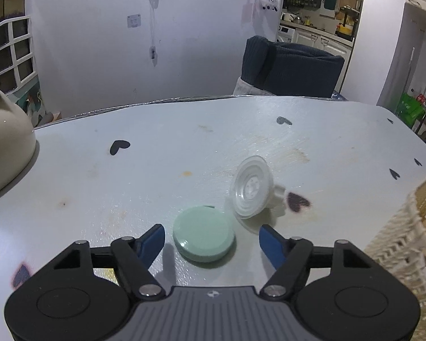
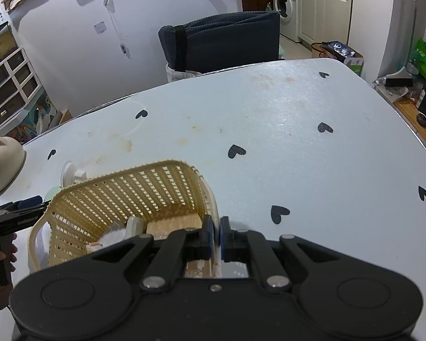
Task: Organize rigid objects
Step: 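Withdraw the left gripper and move it to the mint-green round disc, then grasp the mint-green disc with the left gripper and lift it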
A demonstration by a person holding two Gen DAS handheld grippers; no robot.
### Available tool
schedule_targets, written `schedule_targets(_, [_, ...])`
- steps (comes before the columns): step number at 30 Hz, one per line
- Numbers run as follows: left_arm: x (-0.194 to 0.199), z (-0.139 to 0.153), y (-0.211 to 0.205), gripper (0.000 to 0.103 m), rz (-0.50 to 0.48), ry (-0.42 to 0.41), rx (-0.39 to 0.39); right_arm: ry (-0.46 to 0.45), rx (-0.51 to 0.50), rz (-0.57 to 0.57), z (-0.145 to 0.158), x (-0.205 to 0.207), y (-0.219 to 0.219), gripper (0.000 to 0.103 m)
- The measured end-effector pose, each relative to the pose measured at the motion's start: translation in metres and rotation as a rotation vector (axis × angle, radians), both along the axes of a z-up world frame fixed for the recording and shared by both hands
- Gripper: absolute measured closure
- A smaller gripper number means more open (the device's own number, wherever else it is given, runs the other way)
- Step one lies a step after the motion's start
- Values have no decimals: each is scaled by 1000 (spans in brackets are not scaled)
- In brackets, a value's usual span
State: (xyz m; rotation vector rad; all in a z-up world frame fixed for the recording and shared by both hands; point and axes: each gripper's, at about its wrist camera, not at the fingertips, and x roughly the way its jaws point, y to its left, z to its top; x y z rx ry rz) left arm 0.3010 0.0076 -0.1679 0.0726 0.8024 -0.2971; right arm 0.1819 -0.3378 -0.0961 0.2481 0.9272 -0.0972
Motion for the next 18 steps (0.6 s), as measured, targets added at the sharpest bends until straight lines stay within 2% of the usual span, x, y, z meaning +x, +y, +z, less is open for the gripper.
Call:
schedule_targets(6, [5, -6, -2, 52, 2, -5, 22, 1, -1, -7, 0, 0, 1, 98])
schedule_targets(18, [-13, -5, 1, 53, -12, 16, 1, -1, -2, -10, 0, 0, 1, 97])
